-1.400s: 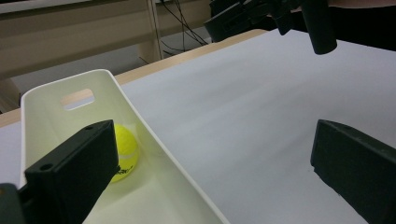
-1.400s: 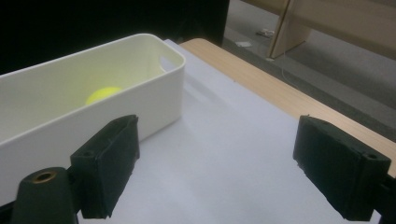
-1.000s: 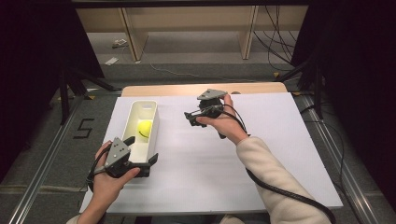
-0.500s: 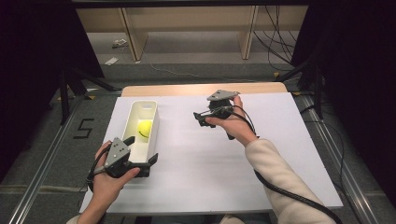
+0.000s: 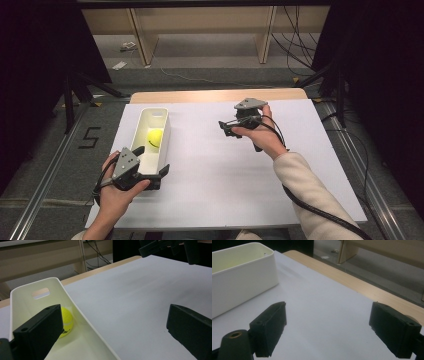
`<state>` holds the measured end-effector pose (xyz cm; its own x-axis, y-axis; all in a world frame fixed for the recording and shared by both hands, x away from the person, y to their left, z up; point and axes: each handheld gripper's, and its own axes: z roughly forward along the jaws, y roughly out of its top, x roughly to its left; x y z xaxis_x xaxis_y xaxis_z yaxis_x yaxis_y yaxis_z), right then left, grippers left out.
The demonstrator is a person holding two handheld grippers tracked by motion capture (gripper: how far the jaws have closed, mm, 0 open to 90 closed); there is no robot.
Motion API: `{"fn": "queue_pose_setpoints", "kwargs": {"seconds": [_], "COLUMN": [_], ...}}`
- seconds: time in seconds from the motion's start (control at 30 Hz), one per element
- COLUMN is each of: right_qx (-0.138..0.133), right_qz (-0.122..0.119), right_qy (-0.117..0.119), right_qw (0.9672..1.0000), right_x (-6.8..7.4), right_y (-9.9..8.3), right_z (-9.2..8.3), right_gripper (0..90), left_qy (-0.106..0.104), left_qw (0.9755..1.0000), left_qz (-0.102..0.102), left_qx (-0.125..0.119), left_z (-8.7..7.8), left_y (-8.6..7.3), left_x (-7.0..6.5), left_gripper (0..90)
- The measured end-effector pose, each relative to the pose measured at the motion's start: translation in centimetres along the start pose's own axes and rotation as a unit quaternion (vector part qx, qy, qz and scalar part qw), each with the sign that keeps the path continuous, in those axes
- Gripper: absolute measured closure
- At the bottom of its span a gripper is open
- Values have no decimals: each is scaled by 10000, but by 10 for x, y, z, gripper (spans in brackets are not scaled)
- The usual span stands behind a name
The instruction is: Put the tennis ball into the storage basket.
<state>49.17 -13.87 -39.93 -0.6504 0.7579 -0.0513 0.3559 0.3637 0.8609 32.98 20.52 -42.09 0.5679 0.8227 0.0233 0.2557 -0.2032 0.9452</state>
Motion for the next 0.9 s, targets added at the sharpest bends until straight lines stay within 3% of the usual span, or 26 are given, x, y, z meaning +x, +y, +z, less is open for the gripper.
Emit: {"fn": "queue_pose_setpoints", "kwargs": {"seconds": [0.9], "right_qx": [-7], "right_qz": [349], "right_qy": [-358], "right_qw": [9988], "right_x": [-39], "right_y": [-37], "right_z": [-46], "right_gripper": [150], "left_qy": [2], "left_qw": [10000], "left_qz": [23], "left_qx": [2], "left_z": [0], "left_y": [1], "left_x": [-1], "left_gripper": [1]}}
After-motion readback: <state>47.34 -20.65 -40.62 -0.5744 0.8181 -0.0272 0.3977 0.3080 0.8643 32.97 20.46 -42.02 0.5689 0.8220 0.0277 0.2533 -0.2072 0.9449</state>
